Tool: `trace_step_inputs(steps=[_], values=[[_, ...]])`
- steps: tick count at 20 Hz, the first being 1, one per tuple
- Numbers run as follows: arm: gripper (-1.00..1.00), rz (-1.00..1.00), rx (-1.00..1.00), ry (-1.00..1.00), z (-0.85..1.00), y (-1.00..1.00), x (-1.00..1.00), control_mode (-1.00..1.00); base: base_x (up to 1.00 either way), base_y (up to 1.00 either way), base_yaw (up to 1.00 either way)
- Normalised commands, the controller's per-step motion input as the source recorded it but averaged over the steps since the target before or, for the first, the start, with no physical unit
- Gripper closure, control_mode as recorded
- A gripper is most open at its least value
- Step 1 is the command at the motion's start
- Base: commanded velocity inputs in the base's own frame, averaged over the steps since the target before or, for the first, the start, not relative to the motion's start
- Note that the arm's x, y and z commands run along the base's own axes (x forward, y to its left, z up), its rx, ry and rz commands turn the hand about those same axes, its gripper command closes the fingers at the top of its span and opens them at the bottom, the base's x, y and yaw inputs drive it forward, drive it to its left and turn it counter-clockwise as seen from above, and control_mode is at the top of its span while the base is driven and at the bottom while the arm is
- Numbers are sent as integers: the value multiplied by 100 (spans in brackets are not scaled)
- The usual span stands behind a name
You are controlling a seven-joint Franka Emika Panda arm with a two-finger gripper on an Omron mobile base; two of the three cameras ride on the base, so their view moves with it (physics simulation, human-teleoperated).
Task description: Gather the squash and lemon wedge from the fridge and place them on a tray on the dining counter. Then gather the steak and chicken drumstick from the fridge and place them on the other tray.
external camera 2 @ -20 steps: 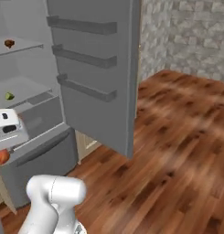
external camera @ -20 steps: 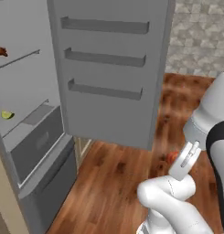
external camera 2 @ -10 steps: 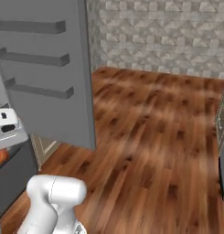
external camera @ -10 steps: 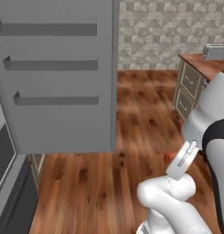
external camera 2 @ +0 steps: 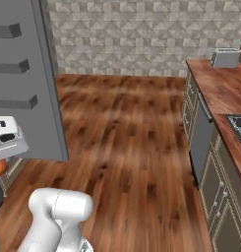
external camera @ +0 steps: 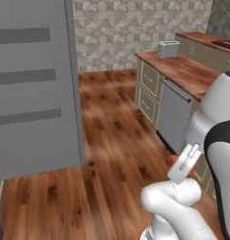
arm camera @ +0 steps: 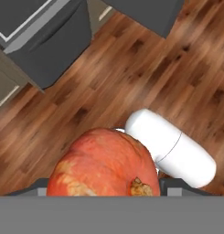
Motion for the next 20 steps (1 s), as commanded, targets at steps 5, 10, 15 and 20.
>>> trace_step_inputs(steps=[5, 10, 15, 20], values=[[100, 0, 0, 0, 0, 0, 0, 100, 30, -37, -33], [100, 0, 0, 0, 0, 0, 0, 100, 60, -26, -25], [100, 0, 0, 0, 0, 0, 0, 100, 89, -7, -10], [100, 0, 0, 0, 0, 0, 0, 100, 95, -26, 0]])
